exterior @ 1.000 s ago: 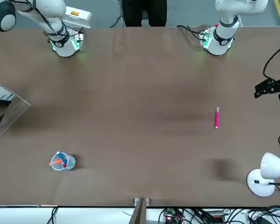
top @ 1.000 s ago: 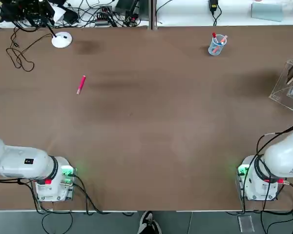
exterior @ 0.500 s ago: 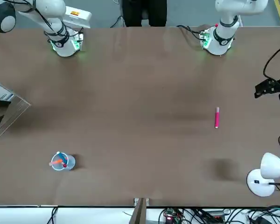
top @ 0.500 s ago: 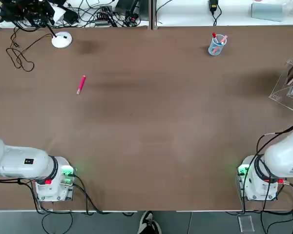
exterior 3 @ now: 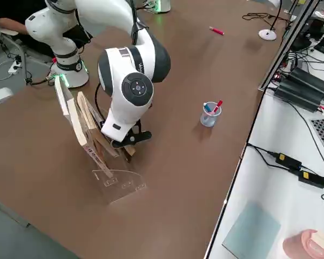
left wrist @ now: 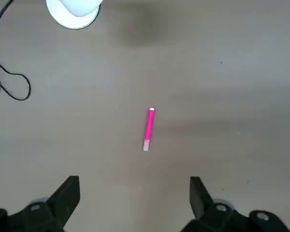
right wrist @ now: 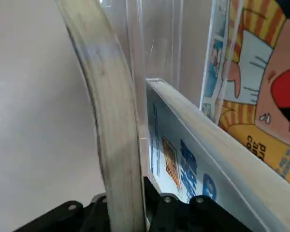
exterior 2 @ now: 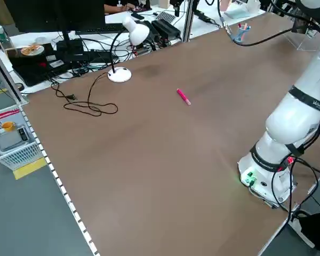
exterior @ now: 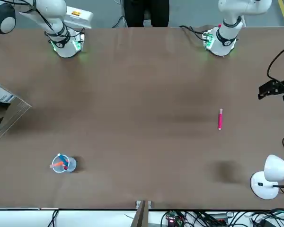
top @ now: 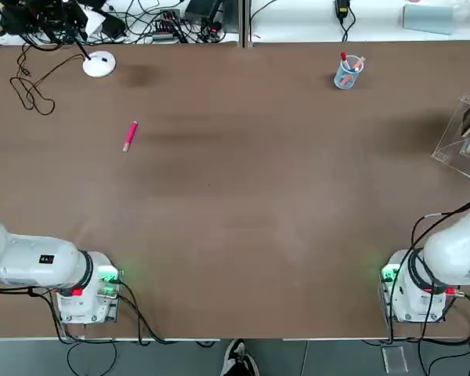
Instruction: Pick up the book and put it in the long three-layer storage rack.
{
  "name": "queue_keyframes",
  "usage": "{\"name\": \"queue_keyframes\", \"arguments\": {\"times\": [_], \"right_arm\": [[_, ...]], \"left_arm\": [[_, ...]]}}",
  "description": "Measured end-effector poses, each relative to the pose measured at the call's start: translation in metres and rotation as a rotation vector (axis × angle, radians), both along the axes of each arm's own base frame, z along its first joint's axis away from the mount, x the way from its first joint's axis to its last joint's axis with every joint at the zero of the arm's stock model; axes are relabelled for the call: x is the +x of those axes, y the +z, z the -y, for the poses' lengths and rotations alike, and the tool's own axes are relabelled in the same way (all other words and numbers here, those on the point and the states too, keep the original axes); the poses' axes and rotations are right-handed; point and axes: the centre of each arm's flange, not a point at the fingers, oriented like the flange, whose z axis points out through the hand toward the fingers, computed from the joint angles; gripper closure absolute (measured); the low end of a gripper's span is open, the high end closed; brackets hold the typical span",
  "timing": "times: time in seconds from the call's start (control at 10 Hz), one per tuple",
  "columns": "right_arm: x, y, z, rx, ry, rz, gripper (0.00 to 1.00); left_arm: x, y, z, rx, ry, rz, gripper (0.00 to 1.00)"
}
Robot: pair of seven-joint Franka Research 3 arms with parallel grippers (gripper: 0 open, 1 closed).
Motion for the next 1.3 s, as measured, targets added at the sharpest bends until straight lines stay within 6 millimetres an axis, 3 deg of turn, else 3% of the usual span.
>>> {"name": "queue_keyframes", "arguments": {"times": [1.3], "right_arm": [[0.005, -0.014, 0.002, -0.003, 0.035, 0.008, 0.82]], "left_arm": [[0.0, -0.001, 0.0, 0.0, 0.0, -0.002, 0.0]]}}
